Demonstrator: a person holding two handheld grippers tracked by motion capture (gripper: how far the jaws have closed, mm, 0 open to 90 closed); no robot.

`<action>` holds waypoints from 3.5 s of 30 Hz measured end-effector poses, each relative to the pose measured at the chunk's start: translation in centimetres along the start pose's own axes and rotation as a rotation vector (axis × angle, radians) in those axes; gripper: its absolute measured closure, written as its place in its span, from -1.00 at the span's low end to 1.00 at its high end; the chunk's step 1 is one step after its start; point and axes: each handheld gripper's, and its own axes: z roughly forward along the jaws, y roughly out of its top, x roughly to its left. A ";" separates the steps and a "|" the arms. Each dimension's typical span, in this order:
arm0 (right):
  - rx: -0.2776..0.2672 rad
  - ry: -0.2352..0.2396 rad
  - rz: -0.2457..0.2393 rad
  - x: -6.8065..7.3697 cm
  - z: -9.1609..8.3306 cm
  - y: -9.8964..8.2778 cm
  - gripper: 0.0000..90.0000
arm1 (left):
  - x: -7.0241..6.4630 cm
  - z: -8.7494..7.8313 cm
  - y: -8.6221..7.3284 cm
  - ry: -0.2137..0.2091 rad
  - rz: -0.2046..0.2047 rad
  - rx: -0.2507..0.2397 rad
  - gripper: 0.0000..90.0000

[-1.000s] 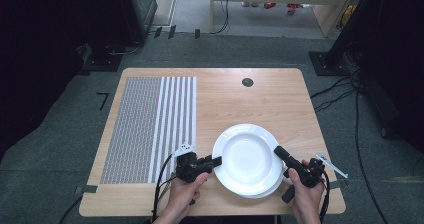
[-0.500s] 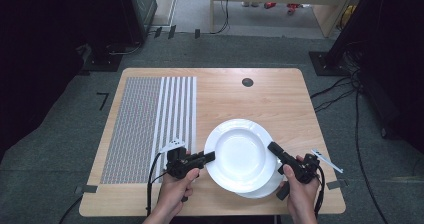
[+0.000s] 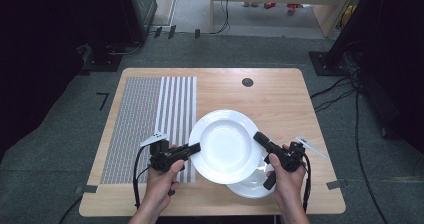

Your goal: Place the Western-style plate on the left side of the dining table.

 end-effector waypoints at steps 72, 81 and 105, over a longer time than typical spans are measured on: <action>0.235 0.027 -0.010 7.8 23.1 -5.2 0.85 | 16.2 -10.3 6.3 0.301 -0.216 -0.167 0.63; 0.261 -0.027 0.035 5.5 25.5 -5.9 0.84 | 18.7 -8.1 6.7 0.365 -0.221 -0.125 0.61; 0.276 -0.117 0.093 2.7 28.6 -6.9 0.81 | 21.3 -5.1 7.7 0.460 -0.233 -0.112 0.58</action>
